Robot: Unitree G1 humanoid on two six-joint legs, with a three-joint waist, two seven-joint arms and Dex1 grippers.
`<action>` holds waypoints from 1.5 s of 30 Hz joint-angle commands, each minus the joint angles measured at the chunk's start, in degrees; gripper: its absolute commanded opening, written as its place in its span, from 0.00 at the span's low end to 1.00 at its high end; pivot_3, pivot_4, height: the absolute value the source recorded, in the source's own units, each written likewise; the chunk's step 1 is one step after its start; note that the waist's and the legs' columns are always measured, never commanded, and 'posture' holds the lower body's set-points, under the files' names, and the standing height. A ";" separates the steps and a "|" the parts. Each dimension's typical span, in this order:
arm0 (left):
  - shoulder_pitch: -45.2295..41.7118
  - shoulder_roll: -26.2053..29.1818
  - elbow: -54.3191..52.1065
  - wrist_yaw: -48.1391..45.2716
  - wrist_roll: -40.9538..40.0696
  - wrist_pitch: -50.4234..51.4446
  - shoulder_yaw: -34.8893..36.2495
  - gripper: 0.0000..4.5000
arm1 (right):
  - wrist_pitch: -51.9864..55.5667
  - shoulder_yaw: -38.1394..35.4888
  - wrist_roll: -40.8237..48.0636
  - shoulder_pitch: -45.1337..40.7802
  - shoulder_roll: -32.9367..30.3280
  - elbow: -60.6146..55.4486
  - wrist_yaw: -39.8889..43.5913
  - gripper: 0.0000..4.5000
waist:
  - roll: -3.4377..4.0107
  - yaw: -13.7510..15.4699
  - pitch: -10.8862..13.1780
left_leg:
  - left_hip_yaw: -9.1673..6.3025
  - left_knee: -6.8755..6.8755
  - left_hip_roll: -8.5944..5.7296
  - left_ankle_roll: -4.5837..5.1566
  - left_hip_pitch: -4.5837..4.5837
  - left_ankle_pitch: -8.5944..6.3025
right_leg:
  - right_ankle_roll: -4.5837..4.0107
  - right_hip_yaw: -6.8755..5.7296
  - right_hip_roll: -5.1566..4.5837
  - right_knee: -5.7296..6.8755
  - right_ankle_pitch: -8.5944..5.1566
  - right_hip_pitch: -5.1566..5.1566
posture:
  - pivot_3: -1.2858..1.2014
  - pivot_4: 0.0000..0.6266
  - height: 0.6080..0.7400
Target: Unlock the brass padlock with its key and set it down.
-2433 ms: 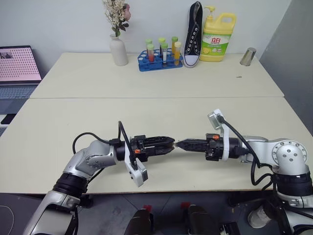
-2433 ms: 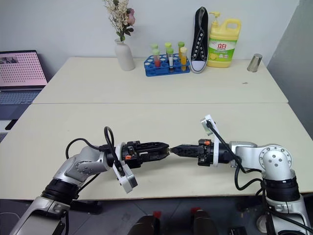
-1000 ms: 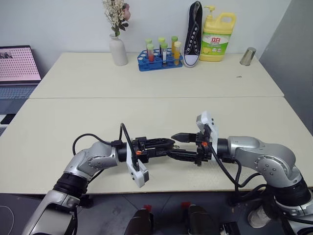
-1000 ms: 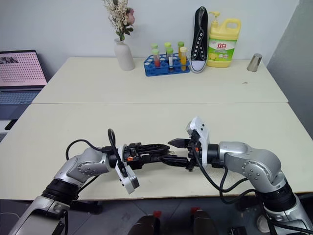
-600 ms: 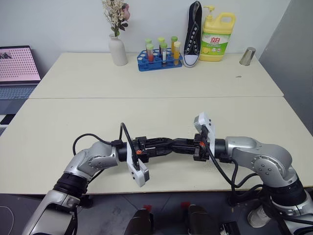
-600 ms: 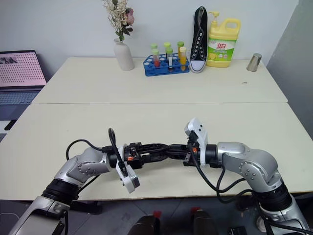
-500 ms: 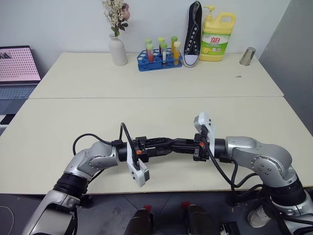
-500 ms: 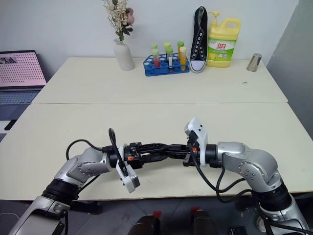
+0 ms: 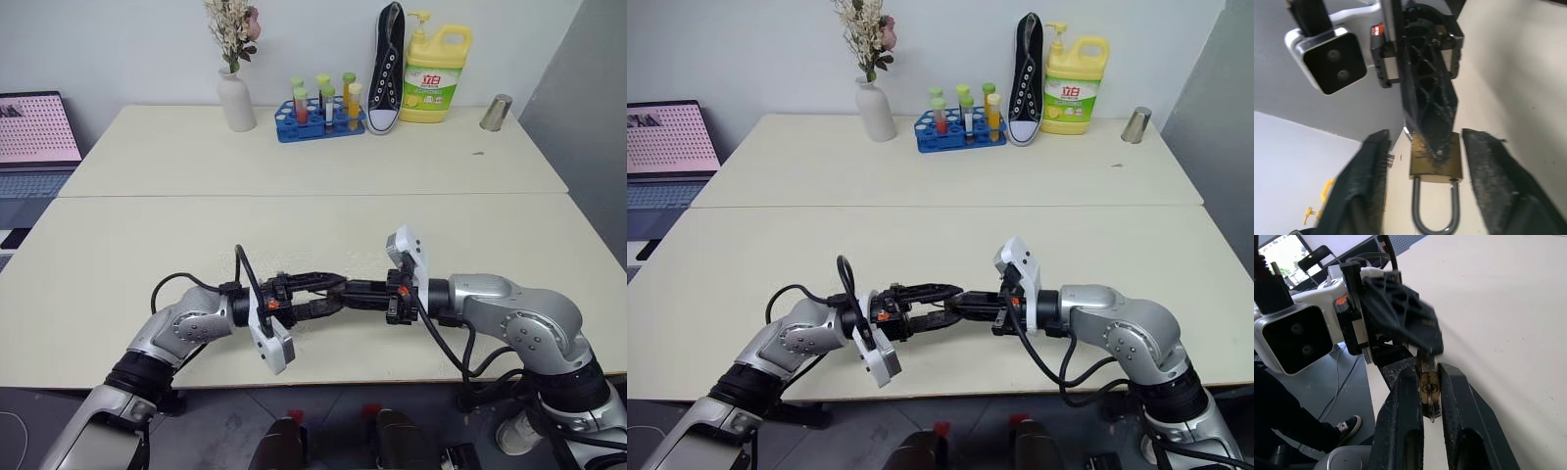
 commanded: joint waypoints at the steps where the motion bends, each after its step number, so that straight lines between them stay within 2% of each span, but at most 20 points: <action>1: 2.51 2.92 -4.53 -0.86 -4.76 -0.77 0.56 0.80 | -1.38 -1.17 -1.35 -0.36 -0.22 -0.22 1.41 0.03 | 0.02 -0.14 0.01 | 0.00 -0.01 0.01 0.00 0.01 0.00 | 0.00 0.01 0.00 0.00 0.00 -0.01 | 0.52 0.24 1.00; 3: 3.55 3.78 -5.48 -1.28 -5.57 0.04 1.03 0.95 | -1.66 -1.17 -2.11 -0.29 -0.41 -0.07 1.94 0.03 | 0.04 -0.05 0.02 | 0.00 -0.02 0.01 0.00 0.01 0.00 | 0.00 0.01 0.00 0.00 0.00 -0.02 | 0.52 0.24 1.00; 4: 4.25 4.36 -5.77 -1.34 -5.98 0.90 1.71 0.99 | -2.14 -1.20 -2.90 -0.22 -0.79 0.09 2.43 0.03 | 0.04 -0.04 0.03 | -0.01 -0.02 0.01 0.00 0.01 0.00 | 0.00 0.01 0.00 0.00 0.00 -0.02 | 0.52 0.24 1.00; 10: 6.04 6.70 -5.14 -4.80 -15.06 10.54 3.52 1.00 | -5.53 -1.35 -7.07 -0.28 -3.62 0.24 5.97 0.03 | 0.05 -0.06 0.03 | -0.01 -0.01 0.00 0.00 0.01 0.00 | 0.00 -0.01 0.00 0.00 0.00 -0.01 | 0.52 0.24 1.00; 11: 6.33 6.56 -5.25 -6.25 -18.32 13.71 3.53 0.90 | -5.94 -1.55 -7.36 -0.20 -4.08 0.11 6.54 0.03 | 0.05 -0.06 0.03 | 0.00 -0.01 0.00 0.00 0.01 0.00 | 0.00 -0.01 0.00 0.00 0.00 -0.01 | 0.52 0.24 1.00; 14: 6.30 5.65 -5.90 -9.63 -23.66 19.38 3.74 0.72 | -6.75 -1.76 -8.00 0.05 -4.93 -0.32 7.91 0.03 | 0.05 -0.07 0.03 | 0.00 -0.01 0.00 0.00 0.01 0.00 | 0.00 -0.01 0.00 0.00 0.00 0.00 | 0.52 0.24 1.00; 18: 4.95 2.01 -9.43 -12.94 -33.16 38.44 4.18 0.42 | -7.68 -1.28 -8.87 0.26 -5.50 -1.64 9.43 0.03 | 0.05 -0.08 0.04 | -0.01 0.00 0.00 0.00 0.00 0.00 | 0.01 -0.01 0.00 0.00 0.00 0.00 | 0.52 0.24 1.00; 23: 4.32 -2.48 -13.13 -17.72 -40.15 55.37 3.74 0.04 | -8.56 -0.38 -9.70 0.00 -5.17 -3.07 10.52 0.03 | 0.04 -0.07 0.04 | 0.00 0.01 0.00 0.00 0.00 0.00 | 0.00 -0.01 0.01 0.00 0.00 0.00 | 0.52 0.24 1.00; 24: 4.41 -2.92 -13.70 -18.64 -40.76 57.68 3.91 0.00 | -8.62 -0.32 -9.87 -0.01 -5.06 -3.14 10.62 0.03 | 0.05 -0.07 0.04 | -0.01 0.01 0.00 0.00 0.00 0.00 | 0.01 -0.01 0.01 0.00 0.00 0.00 | 0.52 0.24 1.00; 28: 4.41 -4.96 -15.55 -19.94 -41.43 63.23 5.39 0.00 | -8.90 -0.15 -10.69 -0.02 -4.86 -3.37 11.10 0.03 | 0.05 -0.10 0.04 | -0.01 0.00 0.02 0.00 0.01 0.00 | 0.00 -0.01 0.04 0.00 0.00 0.00 | 0.52 0.24 1.00; 36: 5.59 -5.13 -22.83 -24.16 -45.67 74.71 7.70 0.00 | -9.34 0.22 -11.80 0.45 -4.84 -3.24 11.29 0.03 | 0.04 -0.06 0.04 | -0.02 0.00 0.02 -0.01 0.00 0.00 | 0.00 0.00 0.03 -0.02 0.00 0.00 | 0.52 0.24 1.00; 45: 9.06 -3.71 -28.04 -27.75 -44.55 80.40 8.55 0.00 | -10.03 0.33 -13.26 0.64 -4.59 -2.68 12.01 0.03 | 0.04 -0.03 0.04 | -0.02 -0.01 0.02 -0.01 0.00 0.00 | -0.01 0.00 0.03 -0.03 -0.01 0.00 | 0.52 0.24 1.00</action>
